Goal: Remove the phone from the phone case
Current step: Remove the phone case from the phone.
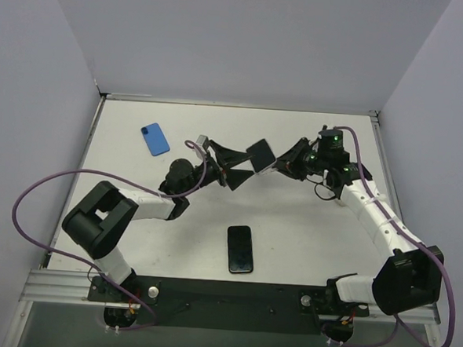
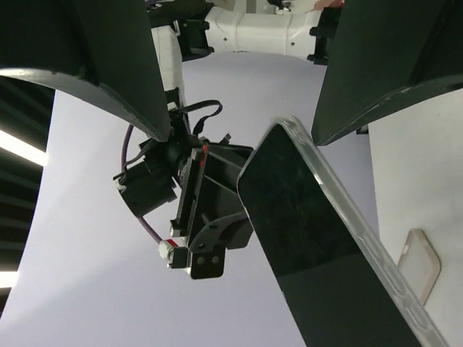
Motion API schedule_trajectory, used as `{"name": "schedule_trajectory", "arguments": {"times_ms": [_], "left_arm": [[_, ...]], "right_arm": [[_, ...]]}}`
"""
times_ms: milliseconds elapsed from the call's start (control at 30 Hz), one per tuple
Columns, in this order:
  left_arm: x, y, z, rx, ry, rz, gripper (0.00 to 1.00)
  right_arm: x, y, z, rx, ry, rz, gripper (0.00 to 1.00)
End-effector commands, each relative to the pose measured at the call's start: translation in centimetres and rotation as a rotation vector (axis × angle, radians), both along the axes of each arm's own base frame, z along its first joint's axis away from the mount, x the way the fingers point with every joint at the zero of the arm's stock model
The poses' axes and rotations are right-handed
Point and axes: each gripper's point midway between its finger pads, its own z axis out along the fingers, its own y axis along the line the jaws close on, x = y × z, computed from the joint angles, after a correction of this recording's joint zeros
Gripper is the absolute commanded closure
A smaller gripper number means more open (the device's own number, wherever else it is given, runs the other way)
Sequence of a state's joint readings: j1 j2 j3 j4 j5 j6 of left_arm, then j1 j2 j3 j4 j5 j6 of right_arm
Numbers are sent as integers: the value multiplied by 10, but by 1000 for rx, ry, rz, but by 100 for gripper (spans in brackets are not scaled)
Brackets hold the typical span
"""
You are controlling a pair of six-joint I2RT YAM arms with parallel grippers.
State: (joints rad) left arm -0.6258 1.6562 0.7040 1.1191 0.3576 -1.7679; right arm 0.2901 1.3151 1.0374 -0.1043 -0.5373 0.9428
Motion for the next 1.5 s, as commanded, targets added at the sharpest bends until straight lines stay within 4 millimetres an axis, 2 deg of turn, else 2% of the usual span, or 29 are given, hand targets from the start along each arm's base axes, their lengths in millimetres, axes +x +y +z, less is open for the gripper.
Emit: {"name": "schedule_trajectory", "arguments": {"times_ms": [0, 100, 233, 267, 300, 333, 367, 400, 433, 467, 500, 533, 633, 800, 1067, 1267, 1467], "left_arm": [[-15, 10, 22, -30, -142, -35, 9], [-12, 14, 8, 41, -125, -21, 9], [-9, 13, -2, 130, -109, -19, 8], [-7, 12, -14, 187, -85, -21, 8], [-4, 10, -12, 209, -91, -18, 8], [-2, 9, -16, 244, -85, -12, 8], [-3, 9, -34, 329, -51, -18, 8], [0, 7, -30, 357, -61, -14, 8], [1, 5, -35, 398, -51, -4, 8], [0, 7, -48, 472, -26, -7, 8], [0, 7, -52, 501, -20, -5, 8], [2, 6, -50, 522, -24, 10, 7], [1, 8, -58, 561, 0, 14, 4], [-3, 16, -80, 628, 48, 14, 4], [-8, 23, -118, 746, 109, -14, 3], [-12, 17, -140, 756, 155, -65, 3], [-12, 13, -149, 740, 164, -84, 7]], "right_arm": [[2, -49, -21, -268, -16, -99, 100], [0, -59, -25, -333, -21, -106, 100], [-2, -62, -29, -398, -29, -80, 100], [-2, -62, -30, -425, -34, -71, 100], [-6, -65, -35, -483, -34, -40, 100], [-5, -60, -33, -553, -61, -16, 100], [-6, -61, -34, -610, -69, -3, 100], [-12, -60, -38, -666, -59, 26, 100], [-17, -48, -45, -721, -73, 95, 100], [-14, -53, -46, -795, -87, 75, 100], [-16, -53, -50, -833, -87, 90, 100], [-16, -51, -58, -876, -82, 105, 100], [-20, -44, -75, -987, -89, 155, 100], [-26, -32, -94, -1115, -105, 220, 100], [-37, -11, -117, -1175, -115, 312, 100], [-44, 15, -133, -1060, -116, 366, 100], [-50, 31, -147, -981, -99, 418, 100]]}}
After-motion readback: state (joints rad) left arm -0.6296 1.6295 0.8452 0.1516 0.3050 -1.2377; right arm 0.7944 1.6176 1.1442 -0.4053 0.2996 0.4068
